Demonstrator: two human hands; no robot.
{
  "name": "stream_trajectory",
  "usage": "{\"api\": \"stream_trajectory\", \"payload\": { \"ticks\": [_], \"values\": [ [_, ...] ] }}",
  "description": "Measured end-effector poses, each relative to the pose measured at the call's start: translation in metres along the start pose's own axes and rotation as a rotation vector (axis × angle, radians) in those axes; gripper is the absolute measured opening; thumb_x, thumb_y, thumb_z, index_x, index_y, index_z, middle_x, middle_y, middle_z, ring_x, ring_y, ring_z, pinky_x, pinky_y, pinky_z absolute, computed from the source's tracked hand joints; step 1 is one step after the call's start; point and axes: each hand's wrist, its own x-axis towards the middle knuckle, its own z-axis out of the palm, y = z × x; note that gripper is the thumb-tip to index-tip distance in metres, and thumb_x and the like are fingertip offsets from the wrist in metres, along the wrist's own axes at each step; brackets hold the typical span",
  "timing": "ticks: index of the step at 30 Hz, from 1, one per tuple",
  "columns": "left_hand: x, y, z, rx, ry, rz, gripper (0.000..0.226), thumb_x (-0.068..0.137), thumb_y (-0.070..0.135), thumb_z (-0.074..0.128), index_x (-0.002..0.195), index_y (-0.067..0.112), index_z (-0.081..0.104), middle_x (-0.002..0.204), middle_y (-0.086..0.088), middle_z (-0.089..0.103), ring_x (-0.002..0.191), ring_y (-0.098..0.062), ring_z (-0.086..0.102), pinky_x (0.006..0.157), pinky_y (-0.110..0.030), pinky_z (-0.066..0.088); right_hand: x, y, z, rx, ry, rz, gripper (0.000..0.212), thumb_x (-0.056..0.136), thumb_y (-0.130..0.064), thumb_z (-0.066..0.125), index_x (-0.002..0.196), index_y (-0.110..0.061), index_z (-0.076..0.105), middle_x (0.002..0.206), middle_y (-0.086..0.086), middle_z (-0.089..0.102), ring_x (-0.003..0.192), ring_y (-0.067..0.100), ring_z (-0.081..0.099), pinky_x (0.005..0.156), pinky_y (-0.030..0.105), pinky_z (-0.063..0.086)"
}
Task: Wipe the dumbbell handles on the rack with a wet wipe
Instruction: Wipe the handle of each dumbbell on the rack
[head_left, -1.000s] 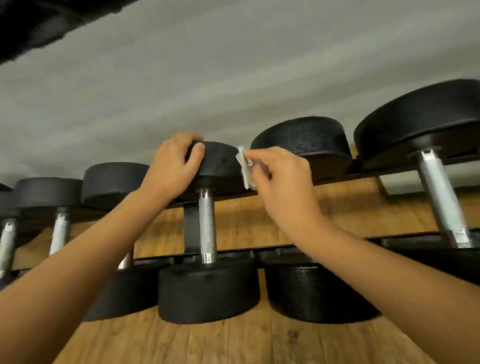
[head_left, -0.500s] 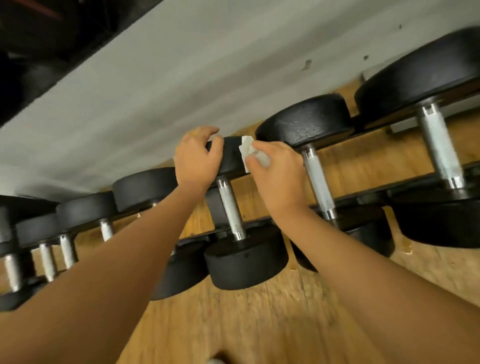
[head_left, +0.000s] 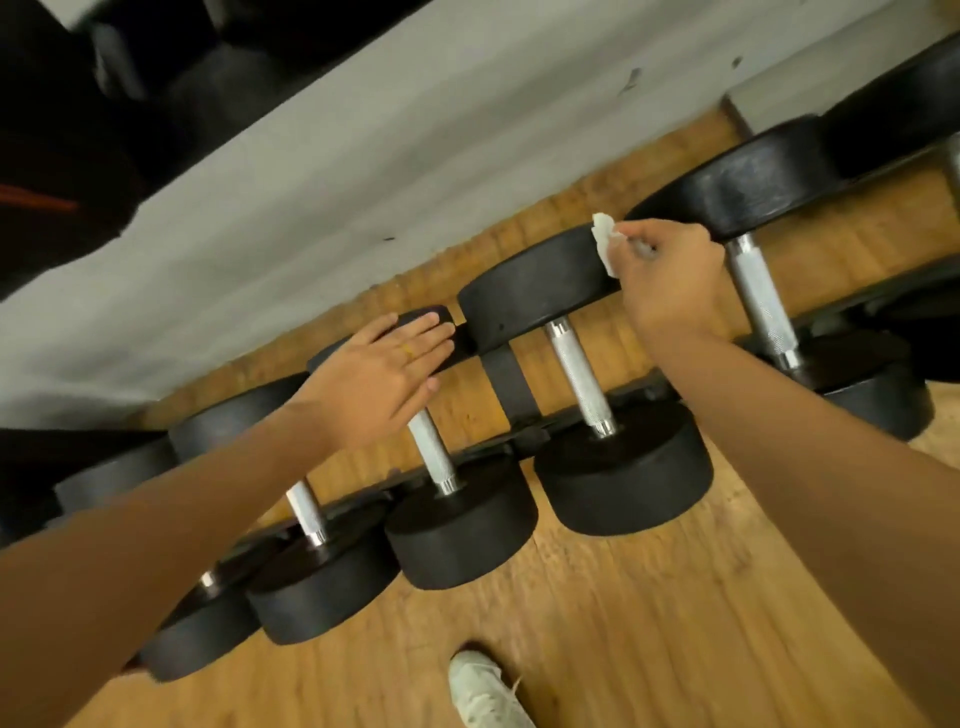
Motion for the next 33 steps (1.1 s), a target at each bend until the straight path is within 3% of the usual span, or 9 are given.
{"api": "stream_trajectory", "payload": {
  "ticks": [3,8,11,14,17,21,25,29,33],
  "values": [
    [-0.002,-0.020,0.013,0.057,0.017,0.118,0.058,0.108,0.040,0.028,0.151,0.008,0.050,0.157,-0.011,0.047,0.150,-0.026,0.037,0.125,-0.048,0.018,0.006,-0.002,-0.001,-0.088,-0.004,0.003,0.025,0.098,-0.027,0.060,0.117,-0.020,0.074,0.107,0.007,0.073,0.108,0.029,0.064,0.097,0.047,0.052],
    [-0.001,-0.025,0.033,0.053,0.240,0.149,0.054,0.107,0.036,0.036,0.147,0.004,0.054,0.149,-0.013,0.056,0.143,-0.030,0.049,0.123,-0.050,0.028,0.004,-0.004,-0.004,-0.140,-0.083,-0.063,0.030,0.100,-0.025,0.055,0.124,-0.017,0.071,0.114,0.009,0.073,0.114,0.028,0.063,0.101,0.044,0.050],
    [-0.001,-0.027,0.037,0.043,0.254,0.154,0.056,0.106,0.039,0.039,0.147,0.004,0.054,0.149,-0.013,0.056,0.143,-0.030,0.049,0.124,-0.050,0.027,0.000,-0.006,-0.008,-0.075,-0.119,-0.067,0.034,0.098,-0.033,0.060,0.123,-0.014,0.071,0.114,0.004,0.073,0.111,0.018,0.066,0.099,0.032,0.051],
    [-0.004,-0.024,0.043,0.051,0.273,0.151,0.057,0.105,0.041,0.043,0.146,0.004,0.056,0.149,-0.012,0.056,0.143,-0.029,0.048,0.124,-0.050,0.028,-0.001,-0.013,-0.005,-0.056,-0.112,-0.031,0.028,0.097,-0.028,0.065,0.119,-0.014,0.073,0.109,-0.001,0.072,0.105,0.009,0.066,0.089,0.016,0.045],
    [-0.004,-0.027,0.042,0.023,0.298,0.180,0.057,0.104,0.042,0.046,0.146,0.004,0.055,0.150,-0.012,0.056,0.143,-0.029,0.049,0.122,-0.051,0.032,0.002,-0.012,-0.004,-0.059,-0.051,0.003,0.022,0.097,-0.021,0.065,0.116,-0.014,0.075,0.108,0.000,0.073,0.103,0.010,0.065,0.086,0.015,0.042],
    [0.000,-0.025,0.037,0.048,0.230,0.172,0.059,0.105,0.045,0.044,0.146,0.005,0.055,0.149,-0.011,0.056,0.143,-0.028,0.048,0.124,-0.048,0.027,0.005,-0.014,0.003,-0.075,0.047,0.050,0.020,0.097,-0.018,0.064,0.113,-0.015,0.076,0.110,0.004,0.074,0.108,0.018,0.065,0.091,0.019,0.045],
    [0.017,-0.028,0.020,0.033,0.122,0.230,0.061,0.107,0.046,0.032,0.140,0.005,0.062,0.143,-0.012,0.062,0.138,-0.028,0.054,0.120,-0.041,0.026,0.005,-0.011,0.003,-0.073,0.027,0.034,0.020,0.097,-0.019,0.064,0.113,-0.016,0.077,0.107,0.004,0.074,0.105,0.018,0.066,0.088,0.019,0.046],
    [0.034,-0.030,0.018,0.084,0.043,0.330,0.058,0.105,0.042,0.033,0.134,0.006,0.068,0.136,-0.011,0.067,0.133,-0.026,0.059,0.122,-0.044,0.035,0.007,0.001,-0.010,-0.092,-0.055,-0.043,0.021,0.097,-0.021,0.066,0.114,-0.015,0.076,0.098,0.001,0.073,0.088,0.008,0.063,0.069,-0.002,0.038],
    [0.029,-0.030,0.018,0.064,0.093,0.324,0.055,0.101,0.042,0.040,0.129,0.007,0.072,0.132,-0.010,0.070,0.130,-0.025,0.061,0.120,-0.042,0.036,0.006,0.010,-0.013,-0.140,-0.098,-0.091,0.025,0.096,-0.027,0.068,0.119,-0.019,0.074,0.107,0.003,0.075,0.095,0.013,0.068,0.081,0.017,0.045]
  ]
}}
